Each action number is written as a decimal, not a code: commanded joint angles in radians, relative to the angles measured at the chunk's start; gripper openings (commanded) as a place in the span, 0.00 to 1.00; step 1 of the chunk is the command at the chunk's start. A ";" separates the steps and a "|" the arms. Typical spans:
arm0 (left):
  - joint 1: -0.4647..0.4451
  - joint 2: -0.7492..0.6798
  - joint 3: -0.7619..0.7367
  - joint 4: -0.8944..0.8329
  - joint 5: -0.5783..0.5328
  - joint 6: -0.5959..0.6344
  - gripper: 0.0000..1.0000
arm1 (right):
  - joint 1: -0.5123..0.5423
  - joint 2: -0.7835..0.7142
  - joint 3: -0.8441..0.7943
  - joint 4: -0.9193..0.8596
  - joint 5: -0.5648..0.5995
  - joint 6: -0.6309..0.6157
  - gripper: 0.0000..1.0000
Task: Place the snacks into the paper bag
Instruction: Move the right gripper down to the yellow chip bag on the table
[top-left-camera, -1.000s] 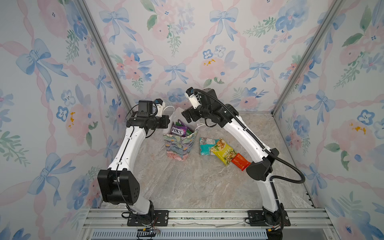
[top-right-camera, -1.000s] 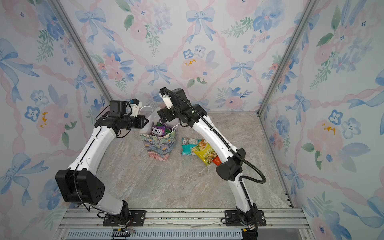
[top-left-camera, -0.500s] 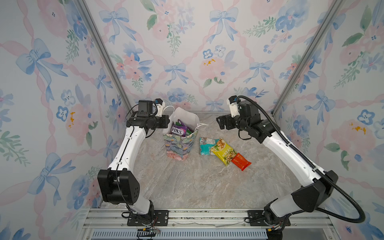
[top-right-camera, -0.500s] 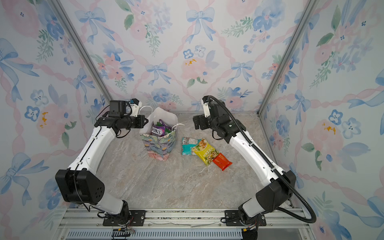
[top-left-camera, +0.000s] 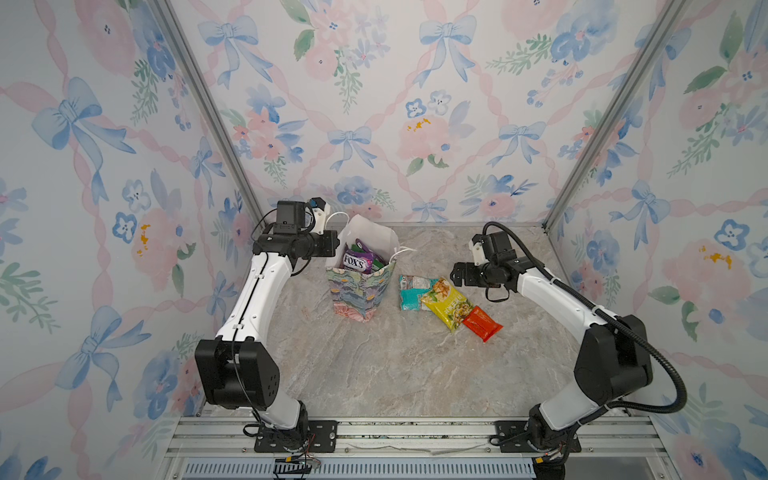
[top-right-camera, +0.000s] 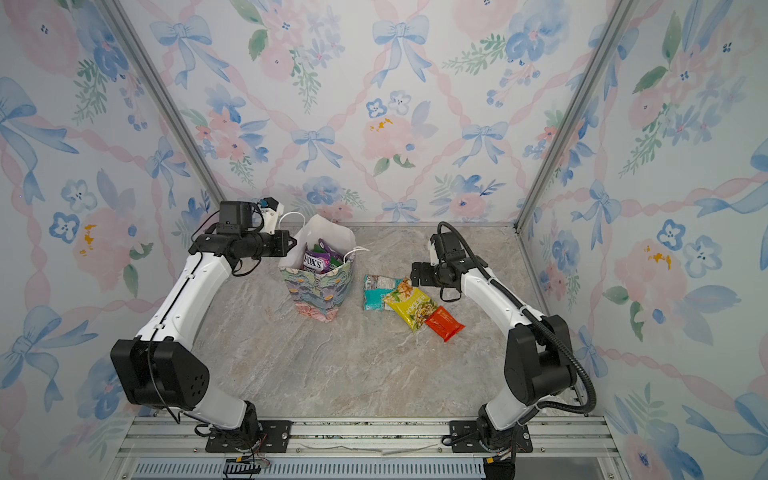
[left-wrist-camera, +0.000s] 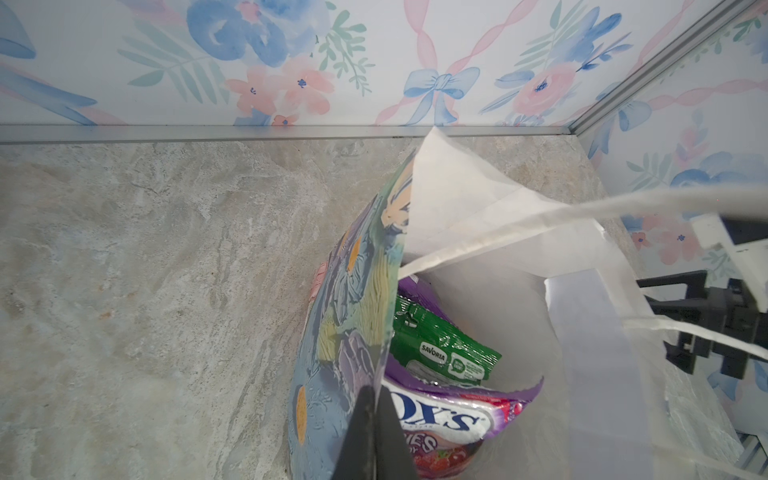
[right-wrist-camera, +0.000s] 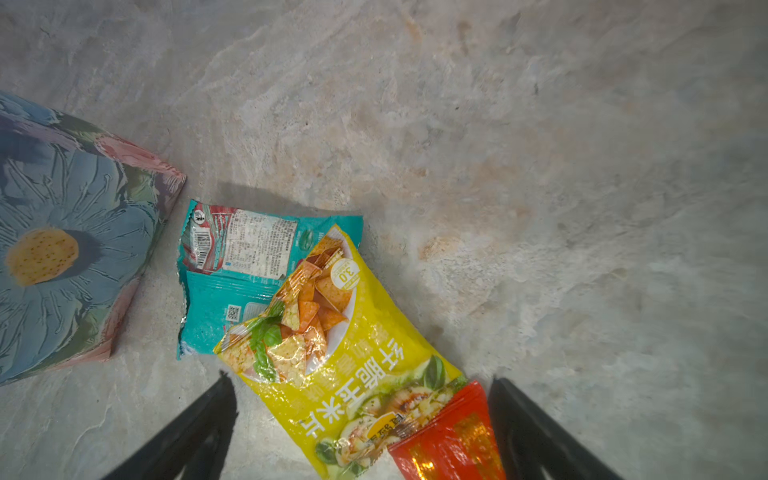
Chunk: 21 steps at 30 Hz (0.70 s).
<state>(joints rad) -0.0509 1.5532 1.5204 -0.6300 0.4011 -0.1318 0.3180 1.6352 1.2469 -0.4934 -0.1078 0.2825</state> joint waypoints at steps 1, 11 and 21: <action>0.005 0.005 -0.013 -0.016 0.001 0.014 0.00 | 0.004 0.045 -0.040 0.042 -0.081 0.056 0.97; 0.005 0.006 -0.013 -0.016 0.001 0.014 0.00 | 0.085 0.095 -0.141 0.079 -0.125 0.126 0.98; 0.006 0.005 -0.013 -0.016 0.004 0.012 0.00 | 0.271 0.036 -0.236 0.179 -0.181 0.316 0.98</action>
<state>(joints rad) -0.0509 1.5532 1.5204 -0.6300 0.4011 -0.1318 0.5541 1.7004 1.0382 -0.3592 -0.2386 0.5053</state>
